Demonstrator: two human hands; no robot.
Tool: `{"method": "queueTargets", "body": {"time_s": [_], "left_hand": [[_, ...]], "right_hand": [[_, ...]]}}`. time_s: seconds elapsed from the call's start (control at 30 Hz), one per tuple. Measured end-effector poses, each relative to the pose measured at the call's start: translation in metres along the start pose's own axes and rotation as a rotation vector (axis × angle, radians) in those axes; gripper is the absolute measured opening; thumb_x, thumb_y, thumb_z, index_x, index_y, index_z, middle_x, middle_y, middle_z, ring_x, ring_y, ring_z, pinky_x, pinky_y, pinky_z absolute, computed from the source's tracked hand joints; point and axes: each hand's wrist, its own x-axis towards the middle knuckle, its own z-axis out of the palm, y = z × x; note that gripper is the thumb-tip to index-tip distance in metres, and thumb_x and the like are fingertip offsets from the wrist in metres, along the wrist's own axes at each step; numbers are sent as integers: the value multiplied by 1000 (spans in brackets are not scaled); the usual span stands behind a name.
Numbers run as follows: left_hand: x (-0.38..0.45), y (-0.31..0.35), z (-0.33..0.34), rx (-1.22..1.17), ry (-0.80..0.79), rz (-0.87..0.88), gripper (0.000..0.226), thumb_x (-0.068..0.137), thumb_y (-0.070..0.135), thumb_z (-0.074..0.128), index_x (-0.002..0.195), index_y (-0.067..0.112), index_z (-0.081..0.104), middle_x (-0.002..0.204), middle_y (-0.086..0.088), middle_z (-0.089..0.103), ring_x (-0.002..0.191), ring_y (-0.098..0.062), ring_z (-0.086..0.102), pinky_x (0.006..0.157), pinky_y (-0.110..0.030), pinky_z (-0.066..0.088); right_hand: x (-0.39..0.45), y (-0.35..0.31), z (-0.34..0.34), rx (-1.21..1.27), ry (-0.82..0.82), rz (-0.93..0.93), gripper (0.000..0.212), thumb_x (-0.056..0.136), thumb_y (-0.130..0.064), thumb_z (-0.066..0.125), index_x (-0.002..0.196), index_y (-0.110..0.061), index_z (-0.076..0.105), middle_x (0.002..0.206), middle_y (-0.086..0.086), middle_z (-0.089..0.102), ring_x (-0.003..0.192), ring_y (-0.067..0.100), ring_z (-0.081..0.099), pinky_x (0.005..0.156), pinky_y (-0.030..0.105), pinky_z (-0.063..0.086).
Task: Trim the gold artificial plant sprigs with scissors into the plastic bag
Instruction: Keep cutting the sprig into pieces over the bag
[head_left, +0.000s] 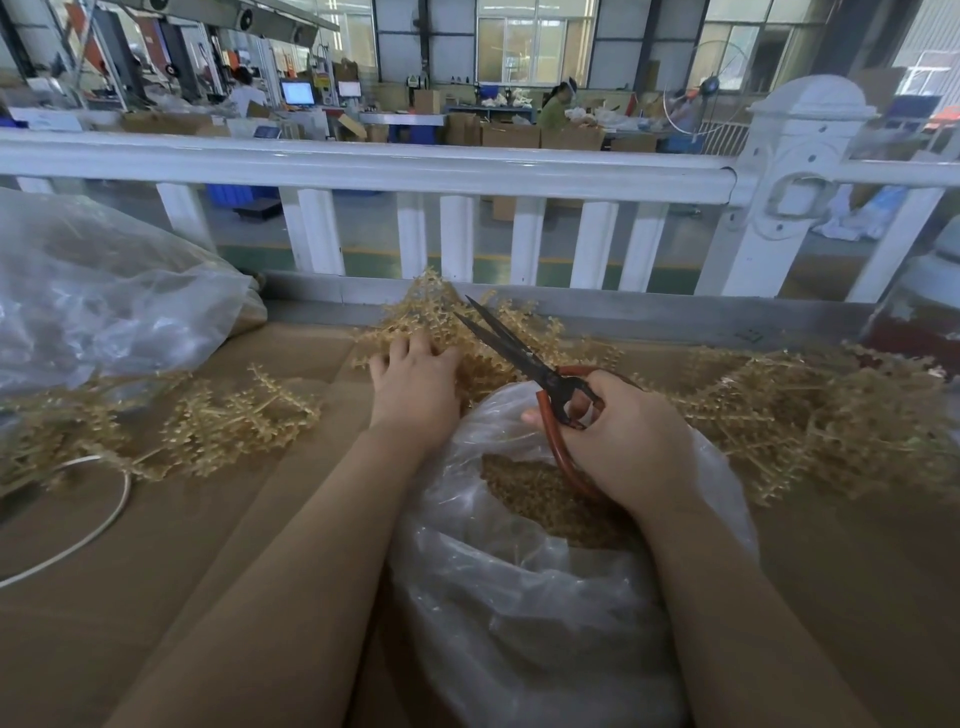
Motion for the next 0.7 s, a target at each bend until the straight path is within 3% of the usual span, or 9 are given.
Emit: {"method": "queueTargets", "body": {"time_s": [0.07, 0.2, 0.4, 0.6, 0.7], "left_hand": [[3, -1, 0, -28, -9, 6, 29, 96, 24, 55, 124, 23, 59, 135, -8, 45, 133, -30, 34, 111, -52, 24], [2, 0, 3, -224, -42, -20, 38, 101, 35, 49, 137, 22, 45, 141, -6, 43, 135, -28, 35, 113, -53, 21], [7, 4, -1, 3, -77, -8, 44, 97, 46, 52, 135, 23, 51, 143, -11, 38, 135, -34, 30, 113, -55, 21], [16, 7, -4, 87, -82, 24, 50, 96, 48, 53, 136, 17, 53, 149, -10, 37, 140, -35, 28, 114, -56, 20], [18, 6, -4, 48, -102, 2, 41, 96, 47, 53, 128, 23, 61, 148, -10, 38, 140, -35, 27, 113, -56, 20]], "right_hand": [[0, -1, -1, 1, 0, 3, 57, 77, -84, 54, 96, -32, 66, 72, -19, 61, 65, -3, 53, 56, 13, 36], [-1, -2, -1, -38, -12, 14, 49, 83, -78, 59, 99, -32, 67, 76, -16, 66, 69, 5, 60, 58, 17, 42], [0, -3, -2, -63, -54, 33, 52, 83, -80, 55, 98, -32, 66, 80, -14, 68, 74, 8, 62, 71, 32, 56], [2, -3, -1, -85, -85, 45, 51, 79, -84, 55, 95, -36, 65, 75, -19, 63, 65, -4, 51, 53, 15, 34], [3, -1, 0, -74, -90, 52, 50, 79, -84, 55, 95, -37, 65, 75, -21, 63, 65, -6, 50, 52, 16, 34]]}}
